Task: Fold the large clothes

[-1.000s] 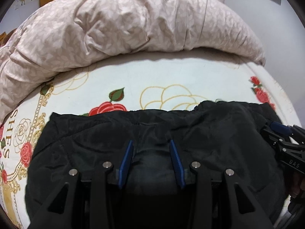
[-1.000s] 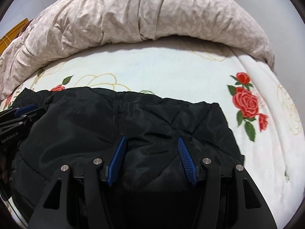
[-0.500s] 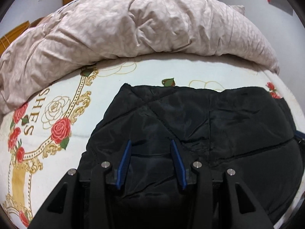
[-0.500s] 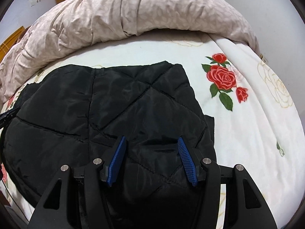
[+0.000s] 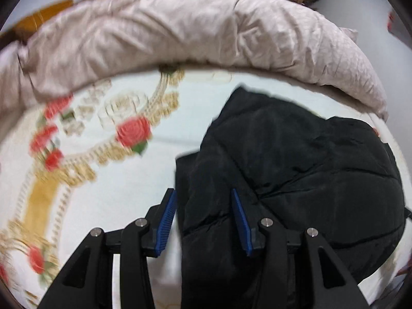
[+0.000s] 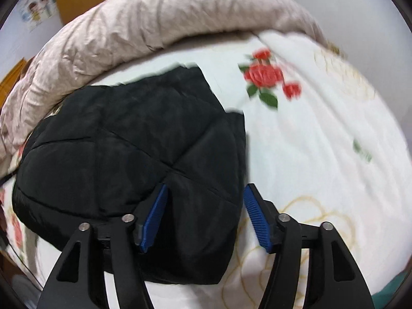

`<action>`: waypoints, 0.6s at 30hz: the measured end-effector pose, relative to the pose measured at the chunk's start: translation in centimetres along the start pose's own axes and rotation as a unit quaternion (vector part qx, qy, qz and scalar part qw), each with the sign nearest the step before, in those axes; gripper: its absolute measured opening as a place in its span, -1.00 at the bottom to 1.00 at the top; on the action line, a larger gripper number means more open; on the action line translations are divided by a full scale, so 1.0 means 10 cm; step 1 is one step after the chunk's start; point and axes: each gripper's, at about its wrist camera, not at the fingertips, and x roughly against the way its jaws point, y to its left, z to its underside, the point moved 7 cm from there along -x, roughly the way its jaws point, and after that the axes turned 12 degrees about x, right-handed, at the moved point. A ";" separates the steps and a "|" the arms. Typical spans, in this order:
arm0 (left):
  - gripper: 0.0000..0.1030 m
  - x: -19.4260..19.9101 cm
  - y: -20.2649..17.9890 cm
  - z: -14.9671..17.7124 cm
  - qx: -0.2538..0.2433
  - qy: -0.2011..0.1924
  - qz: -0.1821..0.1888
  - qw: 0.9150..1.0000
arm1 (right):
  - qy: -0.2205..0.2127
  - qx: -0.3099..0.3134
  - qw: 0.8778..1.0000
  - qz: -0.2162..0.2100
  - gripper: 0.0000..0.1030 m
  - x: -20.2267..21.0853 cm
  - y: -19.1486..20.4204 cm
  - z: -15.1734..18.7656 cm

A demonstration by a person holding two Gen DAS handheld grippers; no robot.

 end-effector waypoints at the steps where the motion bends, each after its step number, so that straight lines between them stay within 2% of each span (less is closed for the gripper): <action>1: 0.00 -0.06 0.00 0.02 0.000 0.002 -0.001 1.000 | 0.001 -0.008 1.000 -0.005 0.30 -0.04 -0.02 0.01; 4: 0.06 -0.20 0.00 0.03 0.011 0.005 0.006 1.000 | 0.004 -0.033 0.999 -0.018 0.36 -0.18 -0.12 -0.01; 6: 0.16 -0.24 0.02 0.00 0.024 0.005 0.012 1.000 | 0.005 -0.045 0.999 -0.029 0.37 -0.26 -0.16 -0.04; 8: 0.36 -0.28 0.07 0.00 0.034 0.010 0.015 0.999 | 0.011 -0.053 0.998 -0.043 0.39 -0.34 -0.19 -0.06; 11: 0.44 -0.32 0.15 0.03 0.058 0.020 0.036 0.997 | 0.016 -0.056 0.997 -0.059 0.48 -0.43 -0.21 -0.05; 18: 0.59 -0.54 0.14 0.04 0.080 0.056 0.070 0.993 | 0.030 -0.084 0.990 -0.113 0.52 -0.67 -0.23 -0.02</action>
